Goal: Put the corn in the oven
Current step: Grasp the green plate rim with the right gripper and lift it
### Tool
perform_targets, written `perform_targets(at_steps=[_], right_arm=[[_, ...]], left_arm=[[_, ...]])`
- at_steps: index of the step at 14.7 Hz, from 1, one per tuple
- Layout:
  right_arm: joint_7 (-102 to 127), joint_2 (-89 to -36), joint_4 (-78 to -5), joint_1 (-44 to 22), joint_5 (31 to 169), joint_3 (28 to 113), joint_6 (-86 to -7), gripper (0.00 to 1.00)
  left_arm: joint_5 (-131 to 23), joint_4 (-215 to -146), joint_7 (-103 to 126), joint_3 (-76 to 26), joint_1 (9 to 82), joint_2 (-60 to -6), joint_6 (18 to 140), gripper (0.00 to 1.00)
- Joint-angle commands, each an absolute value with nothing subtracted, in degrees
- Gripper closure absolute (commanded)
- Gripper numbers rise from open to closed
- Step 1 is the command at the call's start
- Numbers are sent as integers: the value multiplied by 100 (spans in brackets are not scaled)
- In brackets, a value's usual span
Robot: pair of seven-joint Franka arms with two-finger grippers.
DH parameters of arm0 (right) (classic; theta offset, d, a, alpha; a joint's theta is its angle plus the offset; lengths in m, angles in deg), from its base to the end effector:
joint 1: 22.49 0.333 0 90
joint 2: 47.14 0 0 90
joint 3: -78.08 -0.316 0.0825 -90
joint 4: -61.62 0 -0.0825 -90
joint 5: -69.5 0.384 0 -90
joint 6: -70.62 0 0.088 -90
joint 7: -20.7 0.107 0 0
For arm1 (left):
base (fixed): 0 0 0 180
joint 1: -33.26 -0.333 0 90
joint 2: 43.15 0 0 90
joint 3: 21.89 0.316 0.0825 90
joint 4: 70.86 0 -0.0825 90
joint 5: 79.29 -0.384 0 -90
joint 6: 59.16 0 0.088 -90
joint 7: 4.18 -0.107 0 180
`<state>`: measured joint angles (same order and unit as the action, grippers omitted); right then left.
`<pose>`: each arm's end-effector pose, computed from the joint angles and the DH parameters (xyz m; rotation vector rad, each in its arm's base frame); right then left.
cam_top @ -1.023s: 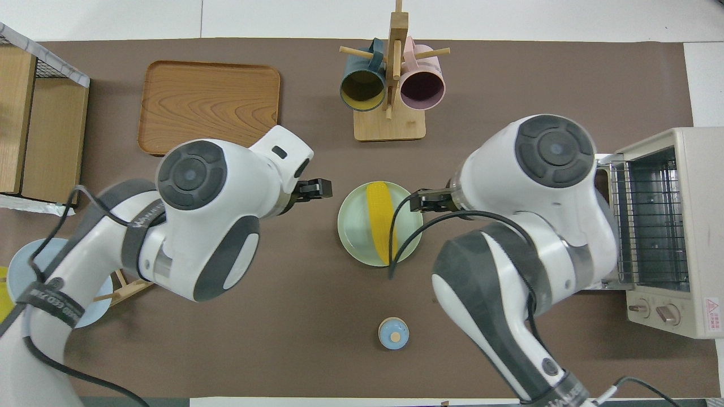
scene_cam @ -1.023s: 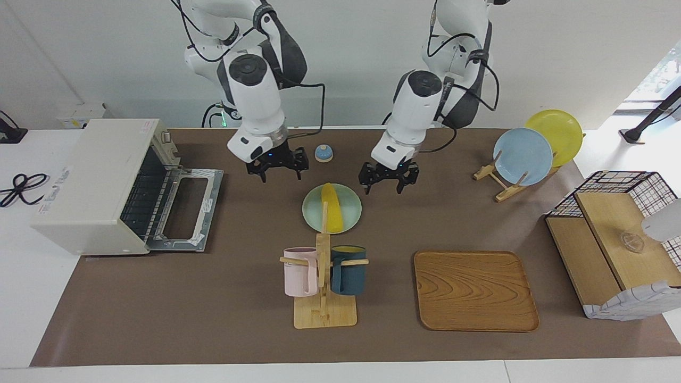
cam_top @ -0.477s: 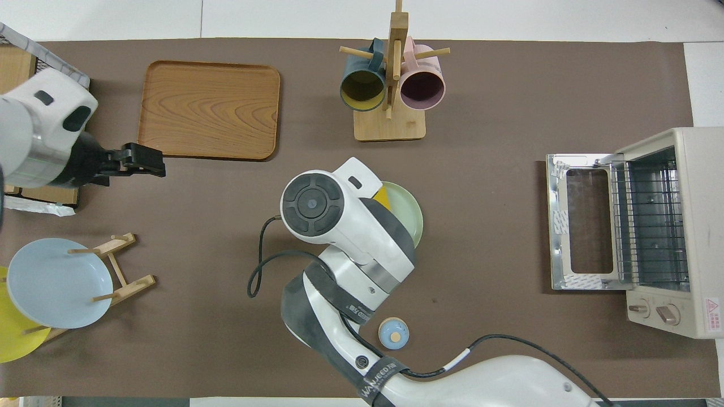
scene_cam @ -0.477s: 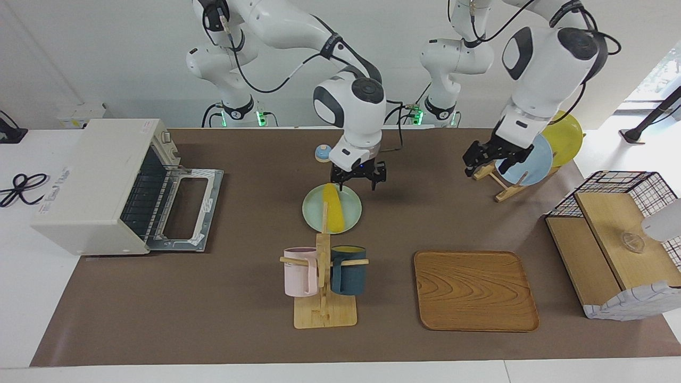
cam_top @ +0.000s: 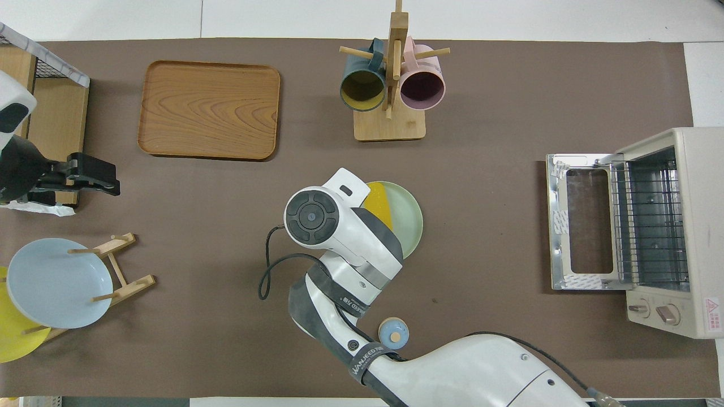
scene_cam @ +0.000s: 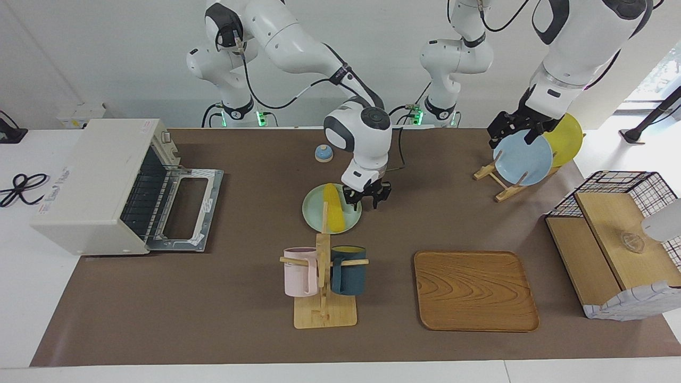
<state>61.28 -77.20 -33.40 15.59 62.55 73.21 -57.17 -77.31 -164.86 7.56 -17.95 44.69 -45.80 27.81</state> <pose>0.5081 0.4586 0.3104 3.1274 0.1579 0.1162 0.5283 -0.0725 0.6125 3.1125 0.1144 -0.1274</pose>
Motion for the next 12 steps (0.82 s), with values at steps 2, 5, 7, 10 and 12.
perform_targets(at_steps=[2, 5, 7, 10, 12], right_arm=[[6033, -7360, -4234, 1556, 6141, 7272, -6383, 52], [6077, -7351, -4280, 1601, 6159, 7272, -6385, 89], [6025, -7351, -4236, 1566, 6150, 7281, -6280, 100], [5920, -7359, -3808, 1513, 6045, 7281, -5703, 100], [5464, -7490, -2931, 1417, 5957, 7290, -4537, 100]], left_arm=[[-7867, -16526, 681, -1882, 4380, -4676, 2775, 0], [-7867, -16605, 663, -1882, 4389, -4684, 3127, 0], [-7867, -16605, 655, -1882, 4389, -4684, 3128, 0], [-7876, -16596, 567, -1882, 4363, -4676, 3128, 0], [-7876, -16596, 400, -1882, 4345, -4658, 3163, 0]])
